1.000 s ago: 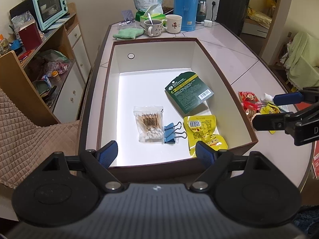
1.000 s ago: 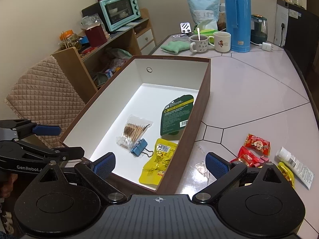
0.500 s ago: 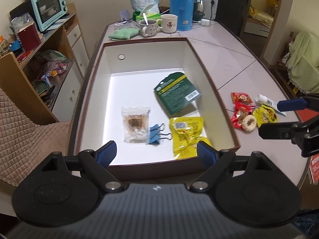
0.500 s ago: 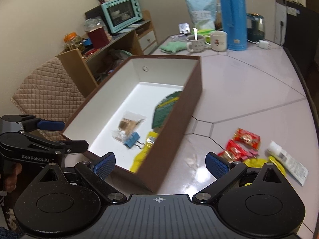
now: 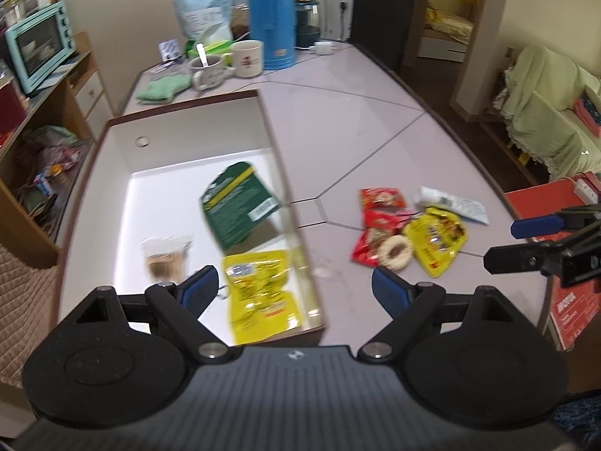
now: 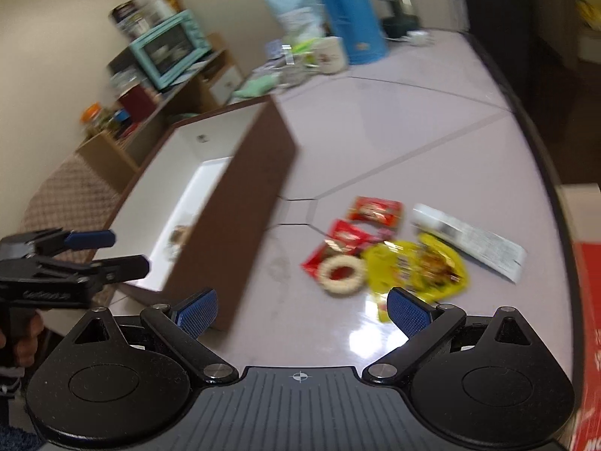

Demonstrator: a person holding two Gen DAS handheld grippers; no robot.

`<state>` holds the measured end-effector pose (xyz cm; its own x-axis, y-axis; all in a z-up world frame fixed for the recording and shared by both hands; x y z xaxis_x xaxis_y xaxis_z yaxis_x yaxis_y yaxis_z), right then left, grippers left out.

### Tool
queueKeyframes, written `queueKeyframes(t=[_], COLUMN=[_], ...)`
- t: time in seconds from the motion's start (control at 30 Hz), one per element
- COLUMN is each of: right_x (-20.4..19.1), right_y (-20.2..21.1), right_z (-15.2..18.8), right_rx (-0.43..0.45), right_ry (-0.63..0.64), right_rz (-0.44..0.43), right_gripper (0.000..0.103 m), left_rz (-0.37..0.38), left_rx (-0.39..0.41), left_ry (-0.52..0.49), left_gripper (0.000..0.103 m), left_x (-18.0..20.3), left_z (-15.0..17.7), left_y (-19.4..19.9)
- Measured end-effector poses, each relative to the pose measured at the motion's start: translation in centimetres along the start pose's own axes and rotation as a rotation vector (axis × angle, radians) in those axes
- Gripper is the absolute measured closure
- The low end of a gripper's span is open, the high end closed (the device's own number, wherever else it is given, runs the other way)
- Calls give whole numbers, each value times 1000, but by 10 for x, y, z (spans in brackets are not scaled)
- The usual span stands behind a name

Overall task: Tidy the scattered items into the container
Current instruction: 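Move both tools back from the box toward the remaining snacks, then grasp the white tube with the right tool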

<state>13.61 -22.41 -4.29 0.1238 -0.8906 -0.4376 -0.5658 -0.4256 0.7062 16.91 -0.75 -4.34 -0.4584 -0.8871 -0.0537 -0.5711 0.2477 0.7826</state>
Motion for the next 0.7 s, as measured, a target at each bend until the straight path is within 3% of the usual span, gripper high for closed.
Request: queueKeyframes(t=[0.33,0.7], right_x=[82,136], right_y=[31,23], right_z=[-6,-21], right_rx=[30,13], right_ry=[-51,95], right_rz=[59,93], right_gripper=[4,4], left_rz=[42,109], left_rx=[13,-19], left_ry=[-22,-39], left_gripper=[16,17], left_x=[58,112], left_z=[-17,-25], left_y=[-8,-29])
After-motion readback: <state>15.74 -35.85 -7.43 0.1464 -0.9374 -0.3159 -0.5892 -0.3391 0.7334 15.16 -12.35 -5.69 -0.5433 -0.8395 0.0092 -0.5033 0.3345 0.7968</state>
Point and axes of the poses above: each gripper's, at about its wrist camera, not at the fingertips, and y roughly against the way its jaws point, x to its right, z to its underside, the point moved 7 cm from there along -y, roughly the way its jaws point, and after that the axes turned 4 degrees about -z, right-handed, at the moved point
